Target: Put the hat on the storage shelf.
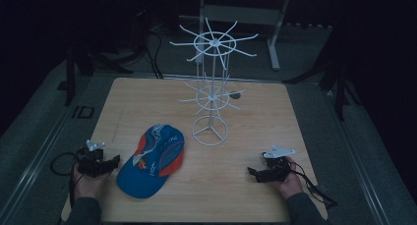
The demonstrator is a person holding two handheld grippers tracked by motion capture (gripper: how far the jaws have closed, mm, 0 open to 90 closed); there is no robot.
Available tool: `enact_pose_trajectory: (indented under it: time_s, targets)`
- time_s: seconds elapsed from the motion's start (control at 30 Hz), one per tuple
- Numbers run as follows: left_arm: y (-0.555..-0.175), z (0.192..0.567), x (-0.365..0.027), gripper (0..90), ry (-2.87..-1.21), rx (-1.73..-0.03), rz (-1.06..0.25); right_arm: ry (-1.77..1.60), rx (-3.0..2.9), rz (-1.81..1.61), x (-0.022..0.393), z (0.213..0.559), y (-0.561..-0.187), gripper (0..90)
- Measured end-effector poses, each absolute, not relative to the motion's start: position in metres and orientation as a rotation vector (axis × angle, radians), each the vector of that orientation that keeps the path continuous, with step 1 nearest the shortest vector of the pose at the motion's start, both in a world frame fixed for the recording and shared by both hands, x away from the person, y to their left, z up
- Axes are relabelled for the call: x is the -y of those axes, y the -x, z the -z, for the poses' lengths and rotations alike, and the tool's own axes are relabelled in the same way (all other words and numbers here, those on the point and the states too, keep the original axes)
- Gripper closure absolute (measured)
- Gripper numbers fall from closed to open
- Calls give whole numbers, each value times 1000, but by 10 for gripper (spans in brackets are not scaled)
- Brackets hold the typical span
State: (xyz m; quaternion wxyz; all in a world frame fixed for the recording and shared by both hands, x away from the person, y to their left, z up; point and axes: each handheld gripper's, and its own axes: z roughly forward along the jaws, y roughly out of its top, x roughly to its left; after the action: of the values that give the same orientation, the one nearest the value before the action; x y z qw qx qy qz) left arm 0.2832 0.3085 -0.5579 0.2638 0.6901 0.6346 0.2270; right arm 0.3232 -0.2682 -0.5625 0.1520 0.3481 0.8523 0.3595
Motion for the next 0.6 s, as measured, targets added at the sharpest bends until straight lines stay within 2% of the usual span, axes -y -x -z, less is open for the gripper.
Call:
enact_pose_trajectory:
  time_s: [0.37, 0.6]
  targets:
    - [-288, 553, -317, 456, -1874, -1744, -555, -1011, -2441, -1029, 268, 562, -323, 115]
    - [-289, 542, -317, 469, -1871, -1729, -563, -1009, -2443, -1028, 268, 562, -323, 116]
